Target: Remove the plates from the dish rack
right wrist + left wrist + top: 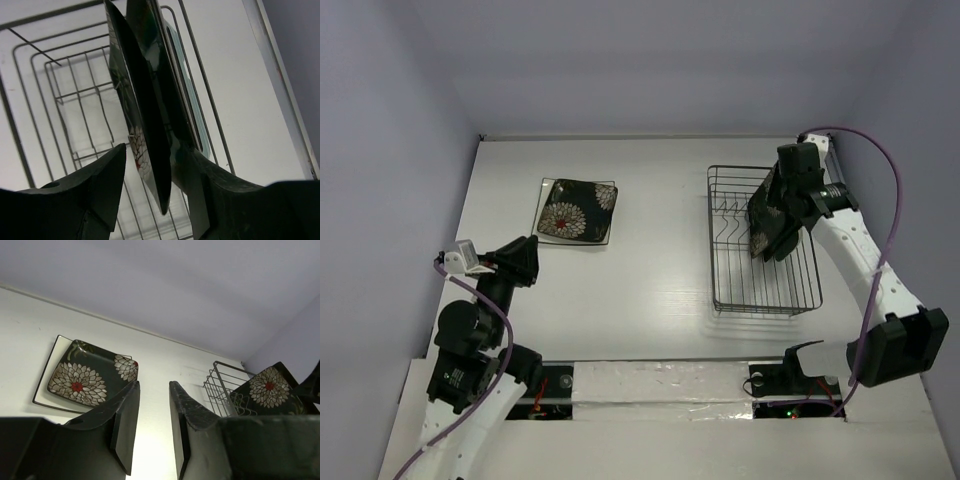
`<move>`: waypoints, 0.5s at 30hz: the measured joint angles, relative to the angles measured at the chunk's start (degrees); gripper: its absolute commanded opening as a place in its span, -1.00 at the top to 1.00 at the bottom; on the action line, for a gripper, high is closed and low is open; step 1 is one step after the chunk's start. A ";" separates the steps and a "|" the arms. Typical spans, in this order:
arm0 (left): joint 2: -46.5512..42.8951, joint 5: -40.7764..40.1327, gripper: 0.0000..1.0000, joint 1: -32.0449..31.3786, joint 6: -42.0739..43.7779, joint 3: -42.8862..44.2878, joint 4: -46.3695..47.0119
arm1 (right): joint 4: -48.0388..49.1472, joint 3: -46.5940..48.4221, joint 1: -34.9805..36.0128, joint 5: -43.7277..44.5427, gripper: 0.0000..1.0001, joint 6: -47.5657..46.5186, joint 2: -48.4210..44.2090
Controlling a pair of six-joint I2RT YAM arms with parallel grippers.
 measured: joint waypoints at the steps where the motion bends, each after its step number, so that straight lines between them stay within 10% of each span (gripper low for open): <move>1: -0.15 0.00 0.44 -0.15 0.00 0.00 0.02 | -0.28 0.35 -0.48 0.00 -0.07 -0.24 1.27; 15: -1.09 -0.02 0.37 -0.70 0.02 0.00 -0.02 | -5.86 4.92 -1.44 1.57 0.99 -8.09 11.76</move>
